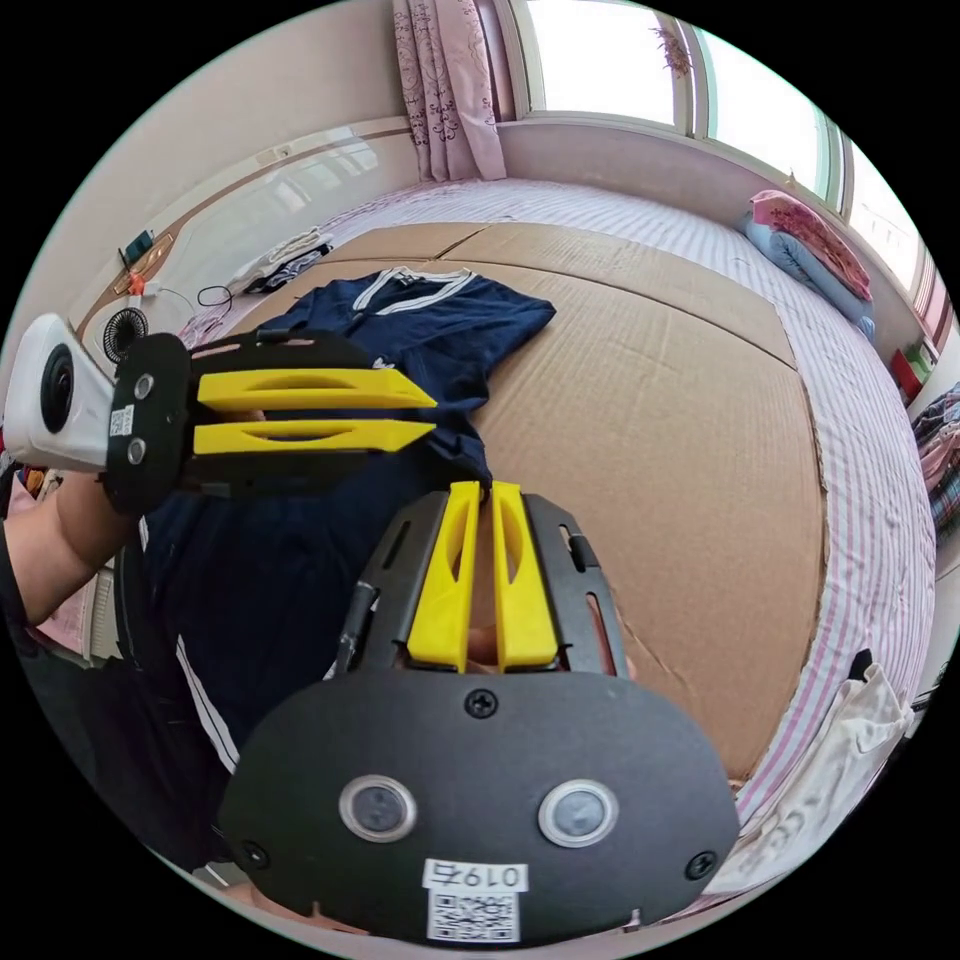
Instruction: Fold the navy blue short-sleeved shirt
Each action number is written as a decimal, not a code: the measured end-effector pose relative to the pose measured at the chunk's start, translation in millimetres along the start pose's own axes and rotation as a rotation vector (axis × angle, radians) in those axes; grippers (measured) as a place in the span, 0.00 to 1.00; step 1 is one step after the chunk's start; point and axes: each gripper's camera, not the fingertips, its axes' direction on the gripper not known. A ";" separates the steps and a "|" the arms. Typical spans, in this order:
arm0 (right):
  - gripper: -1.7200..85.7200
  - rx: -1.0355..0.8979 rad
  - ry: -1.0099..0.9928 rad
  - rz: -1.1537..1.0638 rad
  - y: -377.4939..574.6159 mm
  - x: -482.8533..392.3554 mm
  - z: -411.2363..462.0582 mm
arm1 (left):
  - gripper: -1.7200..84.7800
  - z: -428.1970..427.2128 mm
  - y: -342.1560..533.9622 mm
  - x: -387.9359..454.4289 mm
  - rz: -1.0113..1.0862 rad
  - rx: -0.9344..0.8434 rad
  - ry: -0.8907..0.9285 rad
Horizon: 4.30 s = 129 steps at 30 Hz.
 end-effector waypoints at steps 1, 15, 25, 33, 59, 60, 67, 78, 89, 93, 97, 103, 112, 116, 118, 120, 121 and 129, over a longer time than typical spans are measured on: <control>0.03 0.000 -0.002 0.000 -0.9 0.7 -0.7 | 0.07 2.7 -1.7 -1.1 0.007 -0.015 0.018; 0.03 0.005 -0.029 0.014 -7.4 6.2 -6.7 | 0.04 28.4 -17.9 -7.1 0.100 -0.099 0.118; 0.06 0.040 0.018 -0.043 -5.8 -4.6 -13.1 | 0.03 24.5 -25.0 -5.0 0.120 -0.066 0.048; 0.03 0.060 0.095 -0.146 -4.3 -21.5 -14.0 | 0.03 24.7 -35.1 -15.0 0.154 -0.040 0.033; 0.07 0.059 -0.154 0.205 -8.7 49.3 -8.7 | 0.03 42.6 -112.3 -75.7 0.233 -0.084 -0.033; 0.07 0.058 -0.153 0.202 -8.6 50.1 -8.4 | 0.03 41.0 -115.8 -83.2 0.257 -0.089 -0.035; 0.06 0.051 -0.116 0.173 -12.0 51.3 -6.3 | 0.03 41.2 -146.8 -226.3 -0.205 -0.098 0.084; 0.06 0.051 -0.122 0.172 -15.0 64.2 -2.6 | 0.05 212.1 -270.2 -354.4 -0.529 -0.680 0.157; 0.06 0.052 -0.138 0.181 -17.2 80.2 1.3 | 0.05 259.5 -314.3 -414.7 -0.536 -0.705 0.079; 0.06 0.051 -0.137 0.181 -18.0 84.2 2.4 | 0.04 258.0 -334.4 -438.7 -0.447 -0.595 0.089; 0.06 0.055 -0.163 0.194 -17.5 92.8 3.5 | 0.04 259.0 -347.1 -460.5 -0.287 -0.513 0.278; 0.06 0.056 -0.181 0.203 -17.5 101.6 5.1 | 0.06 267.5 -348.1 -500.0 -0.028 -0.447 0.507; 0.06 0.058 -0.206 0.216 -17.2 112.5 7.5 | 0.06 310.1 -347.3 -538.9 0.067 -0.495 0.591; 0.06 0.058 -0.199 0.214 -17.2 113.2 7.9 | 0.05 317.7 -341.2 -554.5 0.029 -0.474 0.645; 0.06 0.058 -0.192 0.211 -17.1 112.5 7.9 | 0.05 321.1 -339.5 -555.5 0.034 -0.486 0.644; 0.06 0.057 -0.187 0.210 -17.1 112.1 8.1 | 0.04 322.3 -338.6 -557.3 0.041 -0.487 0.631; 0.06 0.057 -0.187 0.210 -16.9 112.3 8.3 | 0.04 322.6 -338.3 -558.0 0.041 -0.488 0.630; 0.05 0.057 -0.192 0.214 -14.4 112.4 9.1 | 0.06 311.8 -327.6 -554.7 0.100 -0.446 0.545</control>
